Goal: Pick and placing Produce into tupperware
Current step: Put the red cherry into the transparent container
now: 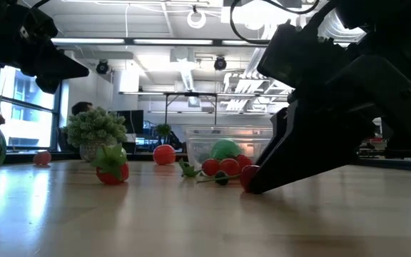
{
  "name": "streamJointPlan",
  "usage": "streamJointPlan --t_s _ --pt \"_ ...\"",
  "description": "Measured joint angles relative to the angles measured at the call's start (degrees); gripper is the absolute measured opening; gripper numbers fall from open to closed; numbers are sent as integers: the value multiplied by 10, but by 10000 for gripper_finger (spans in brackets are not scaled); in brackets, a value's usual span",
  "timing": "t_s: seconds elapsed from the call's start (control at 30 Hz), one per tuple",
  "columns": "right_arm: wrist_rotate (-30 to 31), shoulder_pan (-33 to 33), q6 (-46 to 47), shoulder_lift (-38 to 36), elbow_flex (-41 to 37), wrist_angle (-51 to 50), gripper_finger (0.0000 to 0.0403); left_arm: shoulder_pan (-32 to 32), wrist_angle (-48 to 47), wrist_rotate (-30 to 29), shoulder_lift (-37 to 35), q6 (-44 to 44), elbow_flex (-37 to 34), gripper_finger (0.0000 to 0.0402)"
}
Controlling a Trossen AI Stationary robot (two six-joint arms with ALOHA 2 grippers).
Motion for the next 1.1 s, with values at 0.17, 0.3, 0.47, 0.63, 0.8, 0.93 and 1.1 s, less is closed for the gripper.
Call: streamJointPlan --t_s 0.17,0.3,0.47,0.63,0.8,0.93,1.1 --pt "1 0 -1 0 -1 8 94 0 0 0 0 0 0 17" --pt "-1 0 -15 -1 -2 17 94 0 0 0 0 0 0 17" --pt "2 0 -23 -30 -2 19 94 0 0 0 0 0 0 17" --pt "20 0 -69 -83 -2 19 94 0 0 0 0 0 0 17" --pt "84 -3 -131 -169 -2 -6 94 0 0 0 0 0 0 17" --pt "120 -26 -160 -246 -2 -48 94 0 0 0 0 0 0 17" --pt "98 -87 -184 -325 -1 -106 94 0 0 0 0 0 0 17"
